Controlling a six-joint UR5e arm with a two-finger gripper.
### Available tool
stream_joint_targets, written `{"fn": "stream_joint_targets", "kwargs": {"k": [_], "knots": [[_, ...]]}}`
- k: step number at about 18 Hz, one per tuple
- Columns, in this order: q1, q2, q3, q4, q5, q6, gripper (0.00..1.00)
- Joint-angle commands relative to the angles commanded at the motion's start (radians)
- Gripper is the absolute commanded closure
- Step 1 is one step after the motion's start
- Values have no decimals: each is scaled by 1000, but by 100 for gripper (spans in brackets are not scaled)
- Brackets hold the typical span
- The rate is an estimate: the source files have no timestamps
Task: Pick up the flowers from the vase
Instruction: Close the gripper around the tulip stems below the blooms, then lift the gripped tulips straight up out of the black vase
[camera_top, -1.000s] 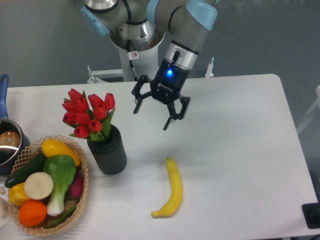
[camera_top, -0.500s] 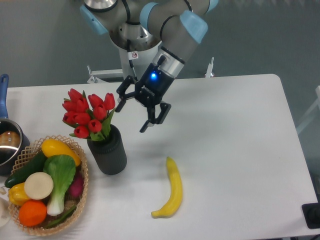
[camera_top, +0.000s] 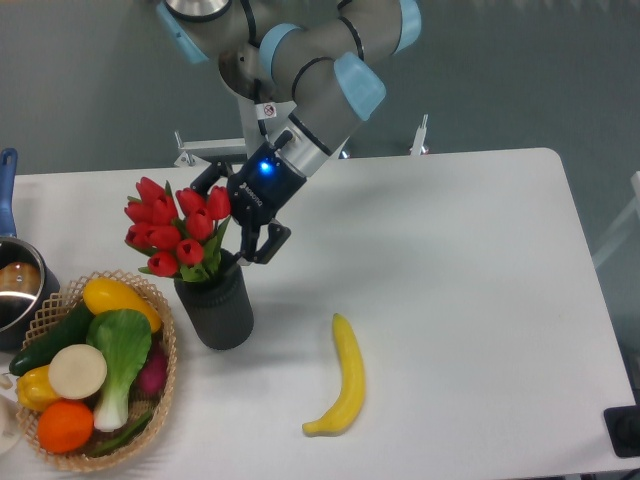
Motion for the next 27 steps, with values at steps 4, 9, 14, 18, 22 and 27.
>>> {"fn": "stream_joint_targets", "kwargs": {"k": [4, 9, 14, 18, 22, 27], "knots": [[6, 3, 28, 0, -3, -2, 100], [20, 20, 48, 0, -64, -21, 100], [31, 55, 66, -2, -101, -132, 100], [57, 58, 146, -2, -143, -285, 100], [86, 57, 236, -3, -181, -429, 100], [118, 55, 262, -5, -235, -508, 100]]}}
